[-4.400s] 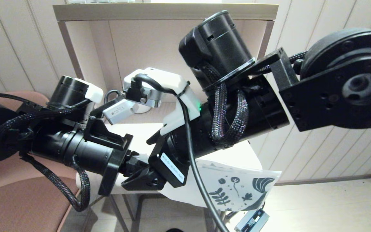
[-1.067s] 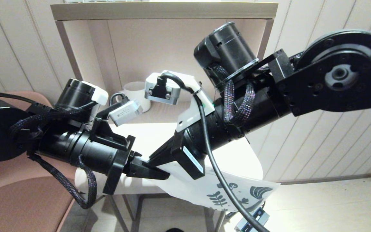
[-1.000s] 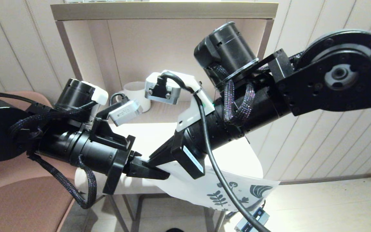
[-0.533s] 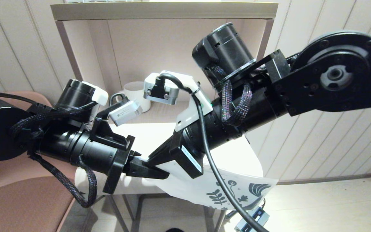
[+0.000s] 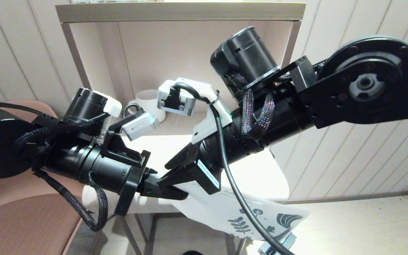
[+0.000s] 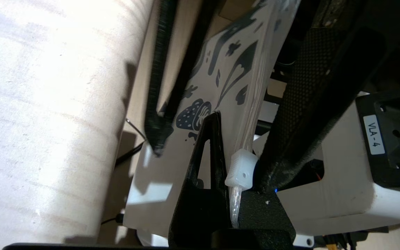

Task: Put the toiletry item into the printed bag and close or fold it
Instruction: Close the strorage bag and place it on the desk

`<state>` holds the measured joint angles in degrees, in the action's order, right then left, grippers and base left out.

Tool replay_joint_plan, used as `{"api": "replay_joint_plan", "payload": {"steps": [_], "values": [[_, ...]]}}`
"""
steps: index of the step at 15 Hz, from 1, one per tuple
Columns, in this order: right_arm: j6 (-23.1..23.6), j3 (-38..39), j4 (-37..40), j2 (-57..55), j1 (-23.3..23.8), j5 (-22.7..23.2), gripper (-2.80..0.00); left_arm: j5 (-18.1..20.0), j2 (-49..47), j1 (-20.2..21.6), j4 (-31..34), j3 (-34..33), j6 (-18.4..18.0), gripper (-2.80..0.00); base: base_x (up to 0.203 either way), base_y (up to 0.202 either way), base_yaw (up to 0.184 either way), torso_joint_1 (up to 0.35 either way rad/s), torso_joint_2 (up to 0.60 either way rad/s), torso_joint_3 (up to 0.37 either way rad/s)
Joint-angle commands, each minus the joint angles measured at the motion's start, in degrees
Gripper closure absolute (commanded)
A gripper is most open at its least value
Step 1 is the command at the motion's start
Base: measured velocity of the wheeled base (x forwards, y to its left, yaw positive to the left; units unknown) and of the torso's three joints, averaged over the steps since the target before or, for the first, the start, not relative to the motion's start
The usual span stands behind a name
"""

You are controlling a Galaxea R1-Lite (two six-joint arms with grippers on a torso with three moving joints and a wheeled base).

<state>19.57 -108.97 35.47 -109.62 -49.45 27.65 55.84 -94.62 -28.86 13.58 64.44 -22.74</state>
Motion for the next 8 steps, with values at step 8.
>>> {"api": "replay_joint_plan", "payload": {"steps": [8], "values": [[0.03, -0.19, 0.3, -0.25, -0.21, 0.3, -2.8, 0.23, 0.05, 0.03, -0.05, -0.14, -0.11, 0.0, 0.0, 0.0, 0.0, 0.0, 0.0, 0.0]]}}
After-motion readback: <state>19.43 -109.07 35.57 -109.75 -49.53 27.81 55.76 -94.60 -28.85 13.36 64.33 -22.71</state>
